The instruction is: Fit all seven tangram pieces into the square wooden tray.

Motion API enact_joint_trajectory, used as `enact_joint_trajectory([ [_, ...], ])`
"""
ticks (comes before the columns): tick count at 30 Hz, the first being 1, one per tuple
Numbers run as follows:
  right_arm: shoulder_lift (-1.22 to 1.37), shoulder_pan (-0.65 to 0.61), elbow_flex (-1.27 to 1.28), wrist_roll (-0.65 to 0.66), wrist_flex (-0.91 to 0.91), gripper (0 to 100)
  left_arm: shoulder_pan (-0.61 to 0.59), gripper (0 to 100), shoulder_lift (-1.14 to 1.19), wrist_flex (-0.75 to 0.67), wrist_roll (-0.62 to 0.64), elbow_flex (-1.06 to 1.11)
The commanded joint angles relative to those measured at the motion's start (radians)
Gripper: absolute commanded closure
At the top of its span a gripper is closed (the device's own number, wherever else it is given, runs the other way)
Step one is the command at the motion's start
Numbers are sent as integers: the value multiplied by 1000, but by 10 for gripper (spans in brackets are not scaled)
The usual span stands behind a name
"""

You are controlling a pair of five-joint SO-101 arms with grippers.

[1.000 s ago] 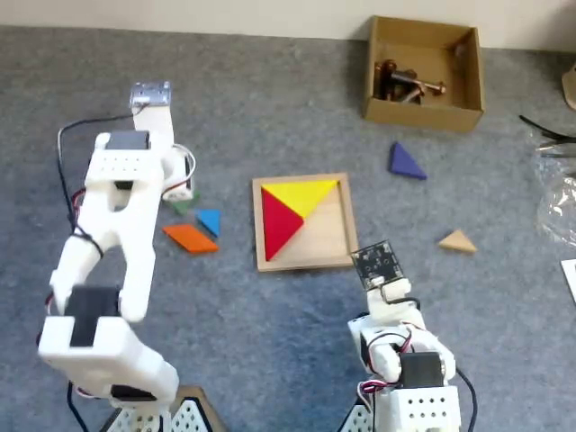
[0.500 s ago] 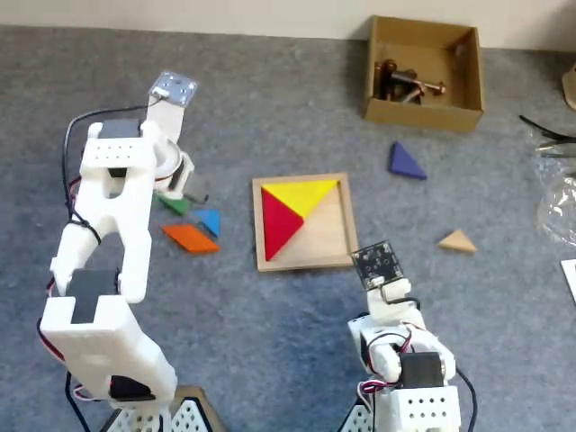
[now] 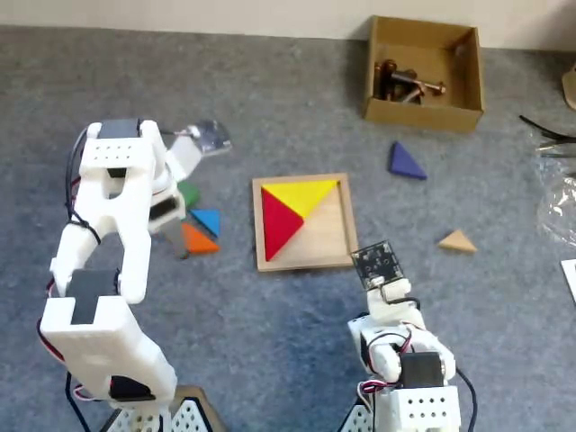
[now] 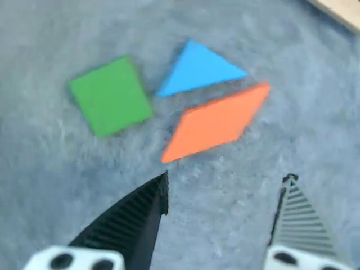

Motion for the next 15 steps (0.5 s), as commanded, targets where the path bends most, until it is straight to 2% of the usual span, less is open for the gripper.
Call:
enact_joint_trajectory([
  [1,-13,-12,119,-3,-36,993,13,702,-21,20,-247,-28],
  [7,-13,-12,119,-3,-36,993,42,781,-16,15,-470,-28],
  [10,-13,-12,119,-3,-36,993,64,822,-15,15,-482,-21],
  [15,-13,-12,119,-3,-36,993,84,807,-15,17,-479,-19],
])
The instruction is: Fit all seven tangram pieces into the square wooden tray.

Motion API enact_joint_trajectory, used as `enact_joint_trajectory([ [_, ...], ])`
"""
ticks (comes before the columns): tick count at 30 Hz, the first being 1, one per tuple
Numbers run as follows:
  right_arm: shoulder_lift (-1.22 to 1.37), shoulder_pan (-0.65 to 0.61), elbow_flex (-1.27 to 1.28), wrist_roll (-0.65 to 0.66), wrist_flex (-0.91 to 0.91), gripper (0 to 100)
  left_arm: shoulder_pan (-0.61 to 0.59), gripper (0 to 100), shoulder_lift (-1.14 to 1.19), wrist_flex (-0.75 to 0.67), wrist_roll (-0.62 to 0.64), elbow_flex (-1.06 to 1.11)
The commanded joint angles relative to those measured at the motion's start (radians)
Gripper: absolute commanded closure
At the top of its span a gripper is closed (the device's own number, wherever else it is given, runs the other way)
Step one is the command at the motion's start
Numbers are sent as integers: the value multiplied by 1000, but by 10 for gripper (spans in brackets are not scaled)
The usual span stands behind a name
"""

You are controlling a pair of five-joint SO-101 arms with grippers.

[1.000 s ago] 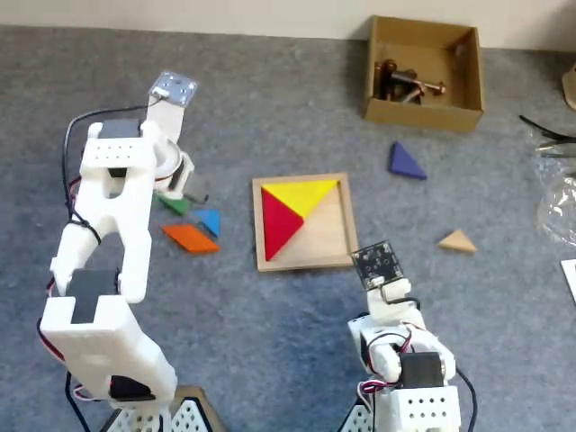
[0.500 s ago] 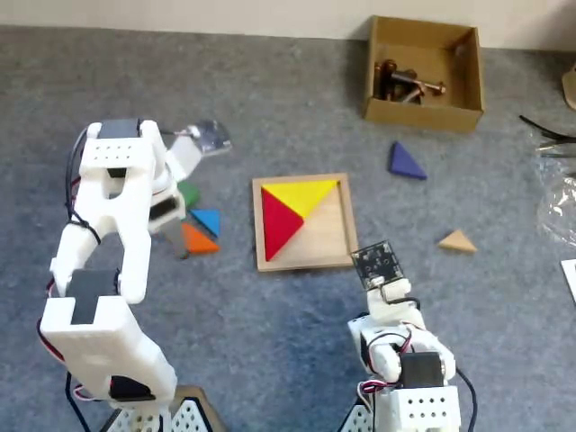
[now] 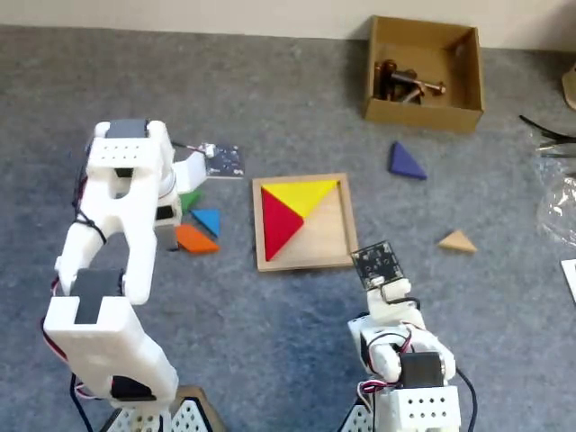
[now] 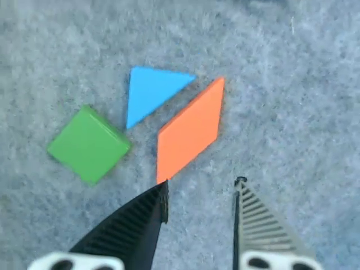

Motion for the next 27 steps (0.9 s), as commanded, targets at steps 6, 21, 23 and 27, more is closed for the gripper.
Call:
enact_joint_trajectory([
  [6,-15,-12,119,-3,-36,993,48,800,-13,-51,-161,44],
  [21,-15,-12,119,-3,-36,993,50,800,-15,-261,354,125],
  [23,-15,-12,119,-3,-36,993,50,800,-15,-258,407,125],
  [27,-15,-12,119,-3,-36,993,50,800,-15,-255,534,127],
])
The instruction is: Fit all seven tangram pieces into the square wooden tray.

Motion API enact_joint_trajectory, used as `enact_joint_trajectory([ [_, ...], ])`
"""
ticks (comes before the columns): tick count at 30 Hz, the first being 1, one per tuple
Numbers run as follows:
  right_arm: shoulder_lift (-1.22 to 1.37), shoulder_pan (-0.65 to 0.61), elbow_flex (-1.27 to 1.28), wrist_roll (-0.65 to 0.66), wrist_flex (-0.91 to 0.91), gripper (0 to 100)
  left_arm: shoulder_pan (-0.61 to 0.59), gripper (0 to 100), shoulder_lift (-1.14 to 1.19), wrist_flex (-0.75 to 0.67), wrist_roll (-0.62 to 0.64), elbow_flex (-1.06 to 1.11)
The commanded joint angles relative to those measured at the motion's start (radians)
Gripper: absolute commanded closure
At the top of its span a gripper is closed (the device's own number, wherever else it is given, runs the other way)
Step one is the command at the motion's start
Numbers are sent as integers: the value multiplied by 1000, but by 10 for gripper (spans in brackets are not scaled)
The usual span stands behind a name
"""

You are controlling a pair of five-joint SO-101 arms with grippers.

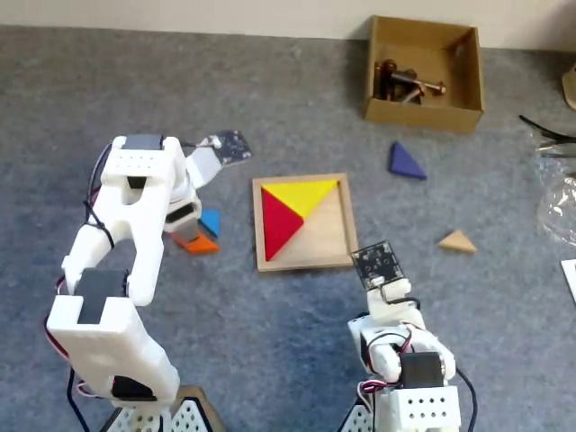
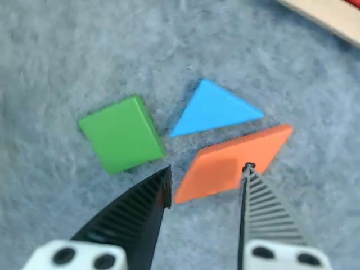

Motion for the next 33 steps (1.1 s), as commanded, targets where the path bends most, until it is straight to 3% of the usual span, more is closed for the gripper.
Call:
enact_joint_trajectory([
  [1,-15,-12,119,-3,-36,993,21,800,-15,-3,157,-4],
  [9,-15,-12,119,-3,-36,993,21,723,-21,84,275,-5],
  [21,-15,-12,119,-3,-36,993,21,708,-13,103,269,-2],
  [25,-15,-12,119,-3,-36,993,22,708,-15,103,127,12],
  [28,-15,-12,119,-3,-36,993,33,708,-15,94,118,36],
  [33,-15,-12,119,-3,-36,993,38,708,-15,-44,71,110],
])
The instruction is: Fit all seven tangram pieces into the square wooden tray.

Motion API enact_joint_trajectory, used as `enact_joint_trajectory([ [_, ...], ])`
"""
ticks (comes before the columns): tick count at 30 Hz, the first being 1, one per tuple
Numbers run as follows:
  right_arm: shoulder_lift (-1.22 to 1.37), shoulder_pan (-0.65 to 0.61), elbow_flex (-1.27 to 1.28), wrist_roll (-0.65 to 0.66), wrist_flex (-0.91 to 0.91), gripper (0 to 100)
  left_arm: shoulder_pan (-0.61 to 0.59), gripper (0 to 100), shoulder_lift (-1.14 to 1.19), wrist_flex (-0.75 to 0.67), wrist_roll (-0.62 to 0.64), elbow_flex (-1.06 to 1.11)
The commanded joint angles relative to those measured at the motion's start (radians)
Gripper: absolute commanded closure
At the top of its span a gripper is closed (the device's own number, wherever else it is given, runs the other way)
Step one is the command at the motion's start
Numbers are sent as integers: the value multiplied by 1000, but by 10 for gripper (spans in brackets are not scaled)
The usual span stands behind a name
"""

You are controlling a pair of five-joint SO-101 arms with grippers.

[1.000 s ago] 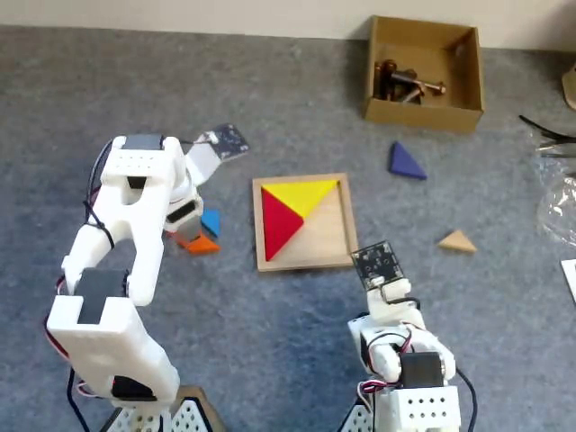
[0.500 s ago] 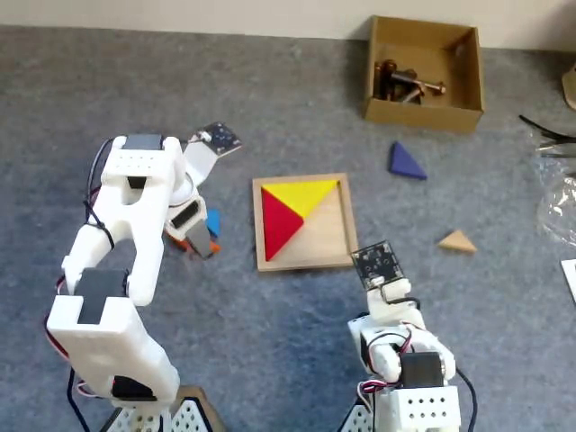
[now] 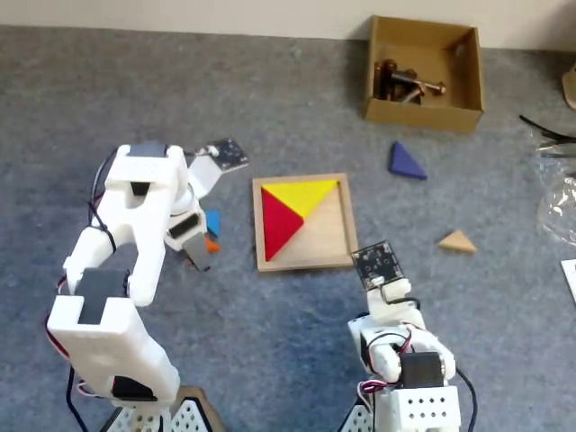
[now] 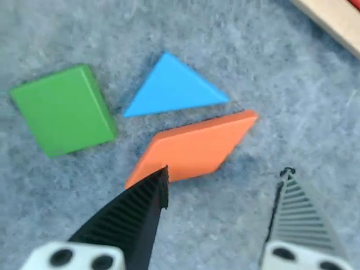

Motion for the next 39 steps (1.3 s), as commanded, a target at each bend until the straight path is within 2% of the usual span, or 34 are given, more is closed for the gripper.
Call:
enact_joint_trajectory([
  [1,-15,-12,119,-3,-36,993,30,708,-15,-115,-77,47],
  [14,-15,-12,119,-3,-36,993,22,709,-16,-249,-103,71],
  [34,-15,-12,119,-3,-36,993,22,712,-13,-245,-95,76],
  [39,-15,-12,119,-3,-36,993,8,710,-13,-244,28,76],
])
